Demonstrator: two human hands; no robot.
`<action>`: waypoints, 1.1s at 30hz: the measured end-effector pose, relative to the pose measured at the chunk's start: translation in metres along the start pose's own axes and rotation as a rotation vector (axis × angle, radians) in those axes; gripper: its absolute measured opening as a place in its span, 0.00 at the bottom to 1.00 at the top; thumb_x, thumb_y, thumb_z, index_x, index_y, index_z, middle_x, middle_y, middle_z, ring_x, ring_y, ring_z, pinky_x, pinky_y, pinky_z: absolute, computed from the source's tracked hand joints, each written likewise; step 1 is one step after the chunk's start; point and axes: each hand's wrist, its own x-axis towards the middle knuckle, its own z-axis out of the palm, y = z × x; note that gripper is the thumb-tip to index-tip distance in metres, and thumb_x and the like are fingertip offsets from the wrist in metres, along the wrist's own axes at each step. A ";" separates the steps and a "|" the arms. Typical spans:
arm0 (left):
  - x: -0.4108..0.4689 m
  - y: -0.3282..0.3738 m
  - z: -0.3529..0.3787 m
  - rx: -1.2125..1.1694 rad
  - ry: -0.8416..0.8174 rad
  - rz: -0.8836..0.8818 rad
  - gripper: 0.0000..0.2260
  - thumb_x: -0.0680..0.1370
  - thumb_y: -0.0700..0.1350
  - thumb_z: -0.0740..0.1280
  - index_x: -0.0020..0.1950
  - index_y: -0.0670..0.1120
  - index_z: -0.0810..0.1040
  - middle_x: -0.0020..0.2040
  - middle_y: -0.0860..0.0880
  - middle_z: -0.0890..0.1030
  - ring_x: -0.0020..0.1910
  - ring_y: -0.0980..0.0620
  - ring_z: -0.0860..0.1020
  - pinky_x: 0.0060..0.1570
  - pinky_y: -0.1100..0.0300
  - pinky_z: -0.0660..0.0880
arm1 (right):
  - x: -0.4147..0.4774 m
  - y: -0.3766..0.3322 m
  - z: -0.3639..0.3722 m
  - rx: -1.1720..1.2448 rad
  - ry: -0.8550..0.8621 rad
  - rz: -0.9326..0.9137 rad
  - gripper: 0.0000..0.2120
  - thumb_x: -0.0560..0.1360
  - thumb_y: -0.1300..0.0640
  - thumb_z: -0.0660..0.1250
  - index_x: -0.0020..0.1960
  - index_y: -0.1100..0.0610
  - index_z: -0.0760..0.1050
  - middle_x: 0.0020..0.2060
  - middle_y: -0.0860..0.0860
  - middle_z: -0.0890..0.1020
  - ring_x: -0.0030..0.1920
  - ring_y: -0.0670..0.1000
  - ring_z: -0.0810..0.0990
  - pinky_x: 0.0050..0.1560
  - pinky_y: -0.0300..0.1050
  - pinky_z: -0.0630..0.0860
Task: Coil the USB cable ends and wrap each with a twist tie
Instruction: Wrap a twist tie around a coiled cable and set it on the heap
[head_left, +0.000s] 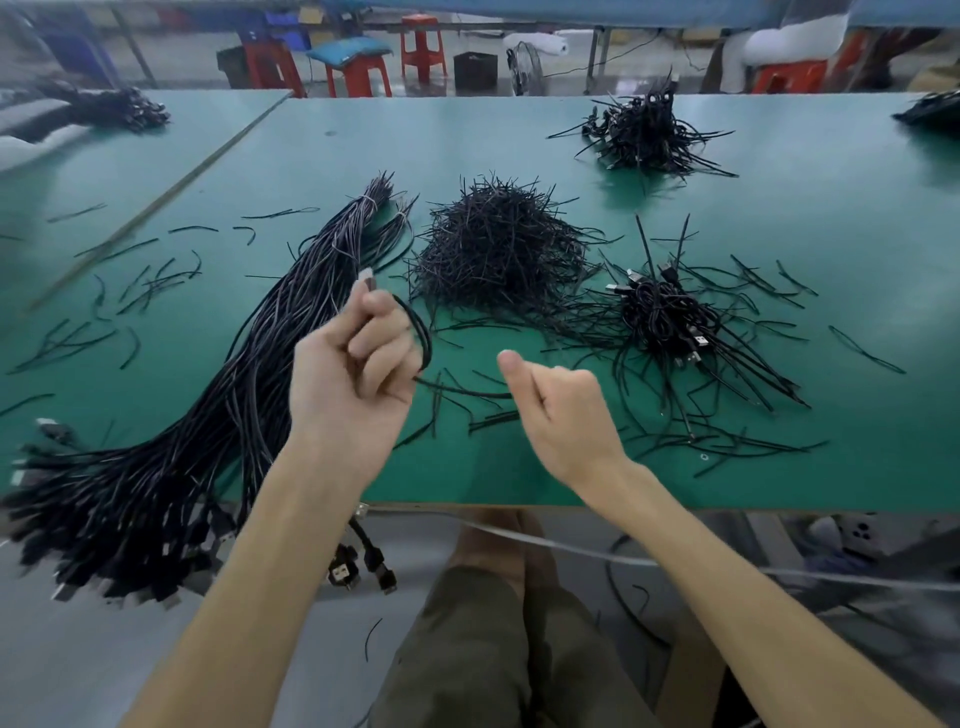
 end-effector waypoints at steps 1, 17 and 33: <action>-0.004 0.004 -0.002 0.156 -0.049 -0.027 0.20 0.86 0.48 0.58 0.36 0.48 0.78 0.28 0.56 0.63 0.21 0.59 0.59 0.23 0.64 0.58 | 0.004 0.005 -0.003 -0.050 0.030 -0.008 0.27 0.85 0.52 0.56 0.29 0.47 0.52 0.22 0.41 0.56 0.21 0.47 0.57 0.38 0.31 0.62; 0.002 -0.056 0.000 0.343 0.119 0.044 0.19 0.87 0.48 0.55 0.68 0.36 0.75 0.62 0.42 0.83 0.62 0.48 0.82 0.63 0.57 0.78 | 0.007 -0.032 0.019 0.027 0.188 -0.087 0.20 0.84 0.55 0.56 0.33 0.52 0.61 0.25 0.38 0.61 0.27 0.47 0.59 0.35 0.42 0.59; 0.005 -0.039 -0.005 0.066 0.086 -0.003 0.15 0.87 0.50 0.55 0.45 0.46 0.73 0.31 0.55 0.66 0.26 0.56 0.66 0.43 0.64 0.75 | 0.003 -0.028 0.014 -0.034 -0.251 0.081 0.21 0.80 0.40 0.62 0.64 0.56 0.69 0.32 0.46 0.75 0.35 0.51 0.75 0.37 0.49 0.69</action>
